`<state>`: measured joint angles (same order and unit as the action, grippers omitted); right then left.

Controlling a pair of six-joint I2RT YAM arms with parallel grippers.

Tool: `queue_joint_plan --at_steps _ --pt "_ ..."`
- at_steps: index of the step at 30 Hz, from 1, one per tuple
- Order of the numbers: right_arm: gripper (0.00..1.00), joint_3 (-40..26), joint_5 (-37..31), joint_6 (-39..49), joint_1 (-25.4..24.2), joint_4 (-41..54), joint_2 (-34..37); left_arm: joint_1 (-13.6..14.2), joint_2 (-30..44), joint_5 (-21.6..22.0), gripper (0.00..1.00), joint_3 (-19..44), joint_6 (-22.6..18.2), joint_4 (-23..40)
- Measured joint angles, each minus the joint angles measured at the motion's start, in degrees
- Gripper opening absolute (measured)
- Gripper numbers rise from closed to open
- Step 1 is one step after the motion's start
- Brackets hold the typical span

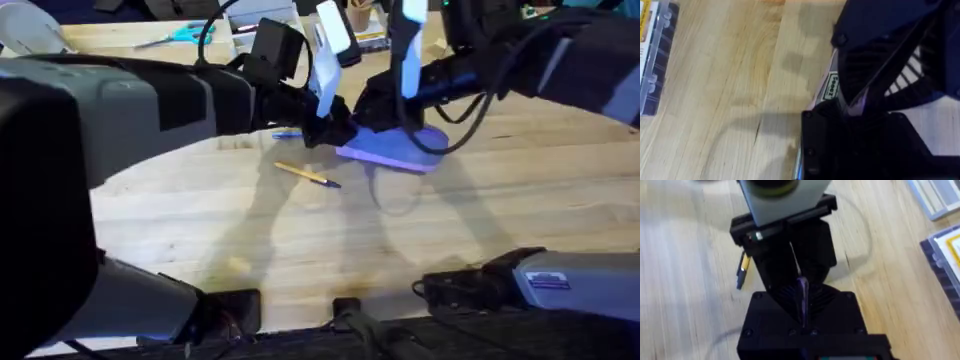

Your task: Unzip the bag, pick up the pens from the table one at a time and place them inside, then zip the bag closed.

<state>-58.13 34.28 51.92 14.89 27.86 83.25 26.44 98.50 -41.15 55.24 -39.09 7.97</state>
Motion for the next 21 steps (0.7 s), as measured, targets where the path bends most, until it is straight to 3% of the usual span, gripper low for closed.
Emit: queue_joint_plan --at_steps 15,17,21 --pt "0.040 0.00 -0.96 -3.27 0.68 -0.36 -2.04 0.00 0.00 -0.20 0.056 0.00 0.00 -0.05" --pt "0.264 -0.02 0.09 -3.72 0.57 -0.56 -3.60 0.00 0.00 -0.20 0.055 0.00 0.00 -0.07" --pt "0.845 -0.55 1.49 -3.74 0.28 1.00 -8.98 0.26 0.00 -0.02 0.052 0.00 0.00 -0.09"
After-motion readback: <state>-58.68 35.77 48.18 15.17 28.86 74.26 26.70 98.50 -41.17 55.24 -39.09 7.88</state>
